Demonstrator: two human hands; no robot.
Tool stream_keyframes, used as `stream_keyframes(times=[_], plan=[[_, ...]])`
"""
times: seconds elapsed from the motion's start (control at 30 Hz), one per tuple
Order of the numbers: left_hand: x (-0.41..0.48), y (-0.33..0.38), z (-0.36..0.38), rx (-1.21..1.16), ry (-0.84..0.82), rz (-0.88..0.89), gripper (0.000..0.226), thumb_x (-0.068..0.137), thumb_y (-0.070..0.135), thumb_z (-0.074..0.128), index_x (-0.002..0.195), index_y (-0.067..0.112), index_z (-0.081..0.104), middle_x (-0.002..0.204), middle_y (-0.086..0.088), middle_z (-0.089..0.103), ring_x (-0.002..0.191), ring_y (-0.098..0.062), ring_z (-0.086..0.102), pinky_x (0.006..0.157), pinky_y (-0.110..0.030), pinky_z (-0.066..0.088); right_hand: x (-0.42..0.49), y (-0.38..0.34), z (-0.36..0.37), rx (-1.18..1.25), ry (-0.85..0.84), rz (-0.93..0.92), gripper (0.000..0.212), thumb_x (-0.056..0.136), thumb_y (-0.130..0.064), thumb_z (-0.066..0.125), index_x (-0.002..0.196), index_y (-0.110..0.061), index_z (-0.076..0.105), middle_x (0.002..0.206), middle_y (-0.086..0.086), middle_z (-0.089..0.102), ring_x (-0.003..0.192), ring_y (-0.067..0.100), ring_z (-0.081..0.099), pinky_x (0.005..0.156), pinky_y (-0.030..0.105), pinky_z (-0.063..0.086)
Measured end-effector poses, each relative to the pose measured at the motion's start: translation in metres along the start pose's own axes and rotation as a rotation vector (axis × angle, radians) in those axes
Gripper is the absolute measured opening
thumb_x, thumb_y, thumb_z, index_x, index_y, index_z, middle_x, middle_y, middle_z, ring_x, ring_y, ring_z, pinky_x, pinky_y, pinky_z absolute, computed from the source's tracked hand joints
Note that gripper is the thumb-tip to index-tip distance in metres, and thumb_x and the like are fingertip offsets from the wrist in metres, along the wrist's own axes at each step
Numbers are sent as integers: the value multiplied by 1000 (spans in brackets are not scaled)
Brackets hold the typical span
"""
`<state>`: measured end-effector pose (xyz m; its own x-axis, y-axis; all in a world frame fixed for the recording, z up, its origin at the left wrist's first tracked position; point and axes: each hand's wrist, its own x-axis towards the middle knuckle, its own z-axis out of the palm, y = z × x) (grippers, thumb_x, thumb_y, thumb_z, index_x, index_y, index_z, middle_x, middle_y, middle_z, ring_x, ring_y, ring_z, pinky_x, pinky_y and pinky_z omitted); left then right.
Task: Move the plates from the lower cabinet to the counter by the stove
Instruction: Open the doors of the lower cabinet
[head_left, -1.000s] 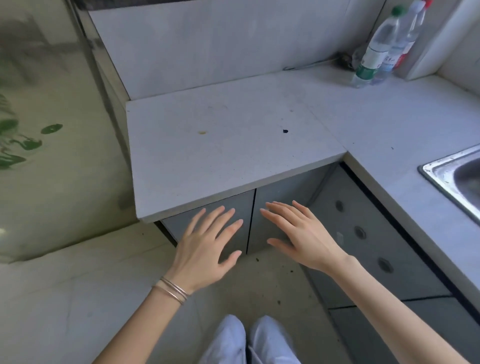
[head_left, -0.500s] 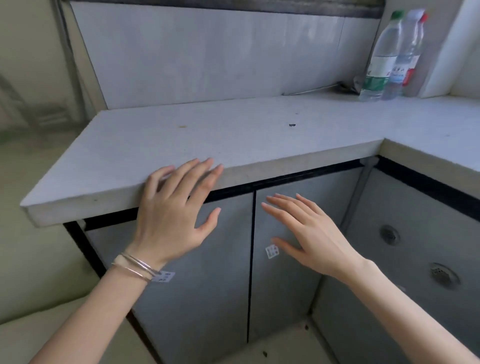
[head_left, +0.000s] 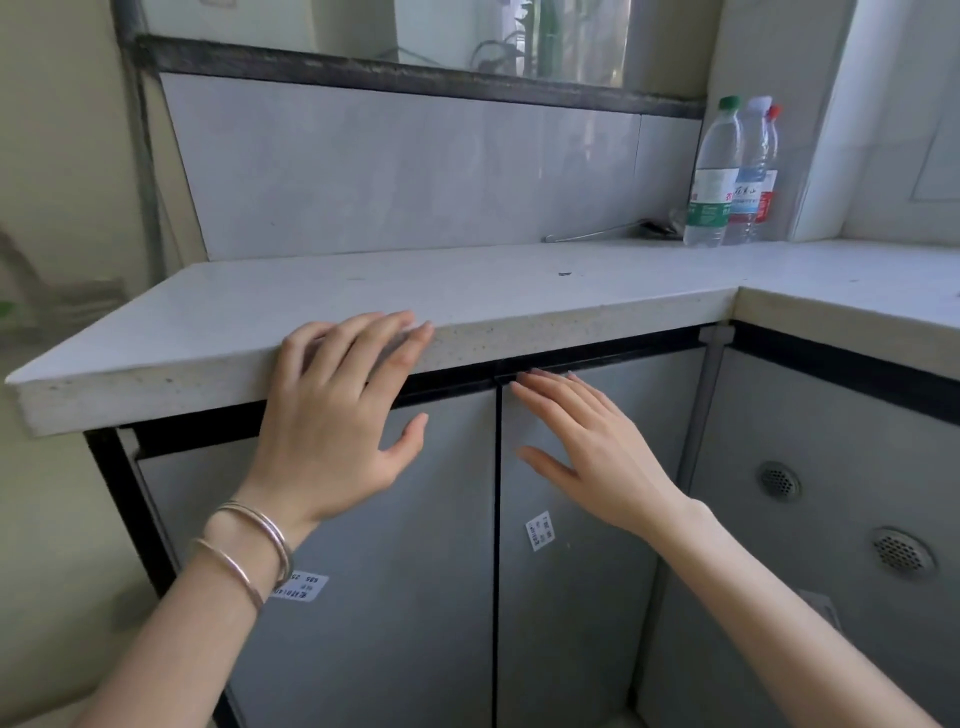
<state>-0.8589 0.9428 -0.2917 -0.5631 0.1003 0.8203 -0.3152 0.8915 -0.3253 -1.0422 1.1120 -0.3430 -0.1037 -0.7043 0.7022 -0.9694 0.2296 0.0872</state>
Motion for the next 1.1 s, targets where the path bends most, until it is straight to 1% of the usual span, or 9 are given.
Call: stream_keyframes(times=[0.13, 0.27, 0.4, 0.53, 0.6, 0.77, 0.83, 0.97, 1.1], plan=[[0, 2, 4, -10, 35, -21, 58, 78, 34, 58, 133, 15, 53, 131, -4, 55, 118, -26, 51, 96, -42, 29, 6, -3, 4, 15, 94, 24, 50, 90, -36, 50, 133, -10, 48, 134, 4, 53, 128, 17, 43, 111, 35, 30], [0, 2, 5, -20, 39, -34, 58, 78, 35, 58, 133, 16, 53, 131, -4, 55, 118, -26, 51, 97, -43, 29, 2, -12, 1, 90, 155, 71, 42, 91, -29, 52, 129, -10, 53, 125, 0, 58, 117, 15, 50, 96, 25, 42], [0, 2, 4, -23, 36, -30, 59, 78, 35, 58, 133, 15, 52, 132, -5, 54, 119, -27, 51, 97, -44, 30, 5, -20, -1, 236, 142, 167, 44, 92, -33, 48, 132, -13, 50, 124, -3, 56, 115, 10, 47, 95, 16, 35], [0, 2, 3, -39, 24, -31, 59, 77, 34, 58, 133, 15, 52, 132, -5, 54, 119, -27, 51, 98, -43, 29, 11, -26, -12, 617, 135, 396, 38, 92, -23, 56, 130, -18, 52, 123, -8, 57, 109, 1, 54, 91, 11, 40], [-1, 1, 3, -40, 22, -26, 60, 77, 35, 58, 133, 15, 52, 132, -4, 54, 119, -27, 50, 99, -43, 29, 14, -28, -17, 859, 114, 526, 35, 92, -20, 56, 126, -19, 55, 121, -8, 61, 108, 0, 58, 93, 15, 42], [-1, 0, 4, -49, 34, -26, 58, 78, 35, 57, 133, 15, 53, 132, -5, 54, 120, -26, 50, 99, -43, 29, 31, -28, -34, 1858, 185, 940, 40, 90, -23, 53, 122, 1, 52, 123, 19, 60, 112, 26, 60, 100, 35, 45], [-1, 1, 5, -57, 44, -34, 58, 78, 35, 58, 132, 15, 53, 132, -4, 55, 120, -26, 50, 100, -43, 29, 36, -27, -42, 2106, 206, 1046, 53, 85, -25, 57, 126, 5, 44, 126, 24, 55, 116, 33, 57, 102, 40, 43], [-2, 1, 6, -63, 67, -35, 58, 78, 36, 59, 132, 15, 54, 131, -4, 56, 119, -25, 50, 99, -42, 28, 47, -24, -50, 2219, 330, 1186, 63, 89, -23, 57, 137, 8, 30, 135, 26, 45, 125, 37, 46, 104, 44, 38], [-1, 0, 9, -43, 78, -39, 61, 77, 40, 60, 133, 15, 53, 129, -4, 57, 117, -24, 48, 98, -41, 28, 53, -29, -60, 2200, 317, 1209, 65, 89, -24, 59, 137, 10, 30, 137, 26, 44, 128, 36, 43, 108, 44, 34]])
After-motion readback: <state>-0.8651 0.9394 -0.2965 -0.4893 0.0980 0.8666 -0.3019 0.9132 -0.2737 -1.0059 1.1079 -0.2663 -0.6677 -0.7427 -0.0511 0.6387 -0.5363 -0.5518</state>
